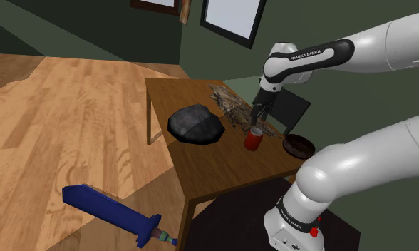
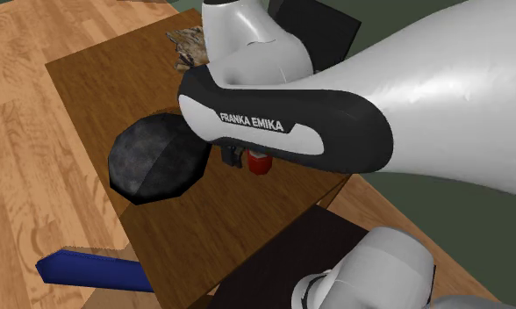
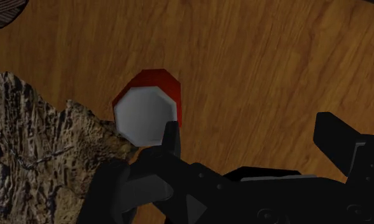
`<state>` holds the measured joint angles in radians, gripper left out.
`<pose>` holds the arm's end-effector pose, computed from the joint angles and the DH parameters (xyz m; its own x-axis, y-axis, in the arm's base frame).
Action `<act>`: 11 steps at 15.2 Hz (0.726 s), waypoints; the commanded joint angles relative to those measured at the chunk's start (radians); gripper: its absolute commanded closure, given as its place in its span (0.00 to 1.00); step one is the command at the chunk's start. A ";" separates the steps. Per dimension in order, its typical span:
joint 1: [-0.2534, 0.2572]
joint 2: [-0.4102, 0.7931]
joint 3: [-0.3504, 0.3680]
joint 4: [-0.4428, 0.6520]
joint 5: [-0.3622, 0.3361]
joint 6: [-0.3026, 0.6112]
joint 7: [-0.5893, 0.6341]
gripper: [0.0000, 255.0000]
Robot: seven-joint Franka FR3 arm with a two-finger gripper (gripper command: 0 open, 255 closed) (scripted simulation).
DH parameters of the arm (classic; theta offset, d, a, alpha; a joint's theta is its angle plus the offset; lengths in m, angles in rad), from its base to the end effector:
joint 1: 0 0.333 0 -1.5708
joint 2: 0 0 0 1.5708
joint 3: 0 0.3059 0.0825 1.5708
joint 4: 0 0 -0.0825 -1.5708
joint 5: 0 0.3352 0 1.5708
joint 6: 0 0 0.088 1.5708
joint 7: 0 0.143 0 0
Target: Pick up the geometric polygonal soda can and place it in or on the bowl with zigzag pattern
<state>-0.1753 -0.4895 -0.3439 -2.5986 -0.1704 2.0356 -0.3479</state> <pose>0.2893 -0.1770 0.3814 0.9960 -0.0403 -0.0797 -0.0440 -0.9980 -0.0445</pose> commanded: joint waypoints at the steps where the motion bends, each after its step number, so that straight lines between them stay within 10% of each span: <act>1: -0.010 0.067 -0.036 0.008 -0.010 0.056 -0.034 0.00; 11: -0.035 0.303 -0.151 0.026 0.003 0.259 -0.163 0.00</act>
<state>-0.2105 -0.2005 -0.4913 -2.5673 -0.1712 2.2759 -0.5062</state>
